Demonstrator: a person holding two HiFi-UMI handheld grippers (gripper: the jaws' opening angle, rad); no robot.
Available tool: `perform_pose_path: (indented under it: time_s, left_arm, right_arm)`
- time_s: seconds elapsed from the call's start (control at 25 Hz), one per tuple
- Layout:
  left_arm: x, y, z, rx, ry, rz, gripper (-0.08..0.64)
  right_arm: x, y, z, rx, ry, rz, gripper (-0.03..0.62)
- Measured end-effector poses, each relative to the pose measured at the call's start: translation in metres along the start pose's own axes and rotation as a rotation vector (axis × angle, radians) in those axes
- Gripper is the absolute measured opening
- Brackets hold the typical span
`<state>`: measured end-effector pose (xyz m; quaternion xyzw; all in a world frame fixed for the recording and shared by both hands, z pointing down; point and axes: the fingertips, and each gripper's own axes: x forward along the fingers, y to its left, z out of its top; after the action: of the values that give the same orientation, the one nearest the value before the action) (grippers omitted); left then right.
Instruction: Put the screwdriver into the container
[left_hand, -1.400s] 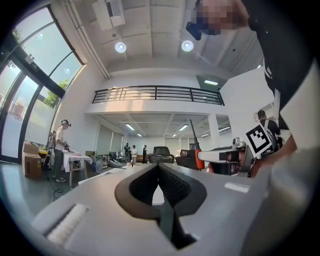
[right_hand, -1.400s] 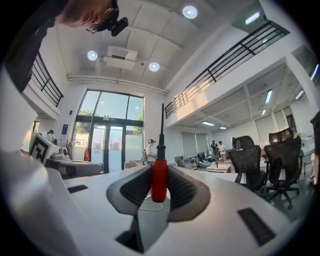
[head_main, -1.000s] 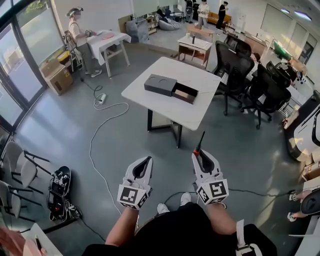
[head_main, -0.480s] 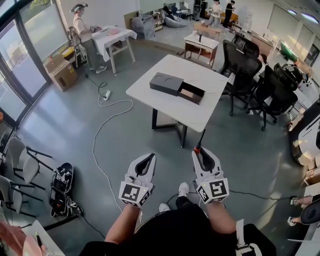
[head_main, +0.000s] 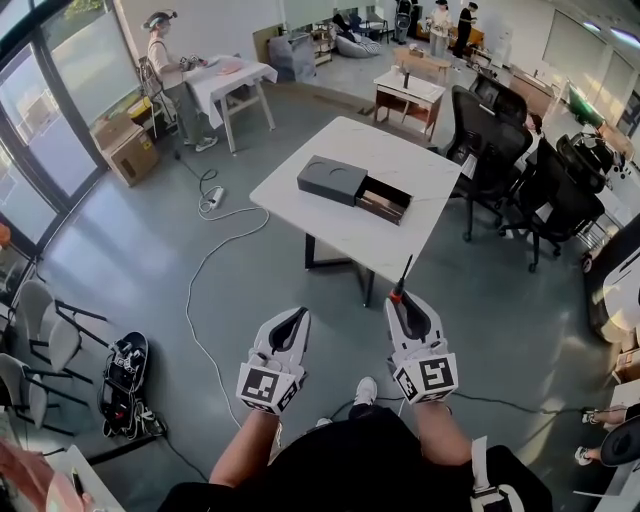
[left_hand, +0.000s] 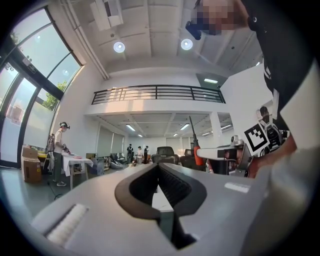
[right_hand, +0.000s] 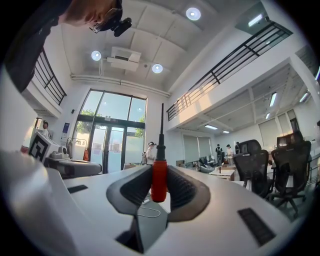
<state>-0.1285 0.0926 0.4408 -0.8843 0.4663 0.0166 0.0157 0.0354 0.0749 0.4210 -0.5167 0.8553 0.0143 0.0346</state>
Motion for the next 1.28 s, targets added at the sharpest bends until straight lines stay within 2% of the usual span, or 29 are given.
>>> perform_pose_path:
  time_s: [0.2, 0.36, 0.6, 0.88, 1.28]
  left_arm:
    - [0.037, -0.002, 0.005, 0.016, 0.007, -0.004, 0.011]
    - [0.061, -0.003, 0.012, 0.029, 0.002, -0.003, 0.011]
    - [0.093, -0.011, 0.008, 0.003, 0.015, 0.025, 0.011]
    - [0.115, -0.013, 0.002, -0.009, 0.038, 0.063, 0.011]
    - [0.137, 0.009, -0.011, -0.020, 0.048, 0.064, 0.011]
  right_arm:
    - [0.022, -0.029, -0.001, 0.002, 0.004, 0.010, 0.100]
    - [0.035, -0.047, -0.001, 0.042, -0.003, 0.023, 0.100]
    - [0.052, -0.079, -0.001, 0.070, -0.018, 0.050, 0.100]
    - [0.064, -0.103, -0.005, 0.094, -0.008, 0.075, 0.100]
    - [0.095, -0.126, -0.019, 0.088, -0.001, 0.047, 0.100]
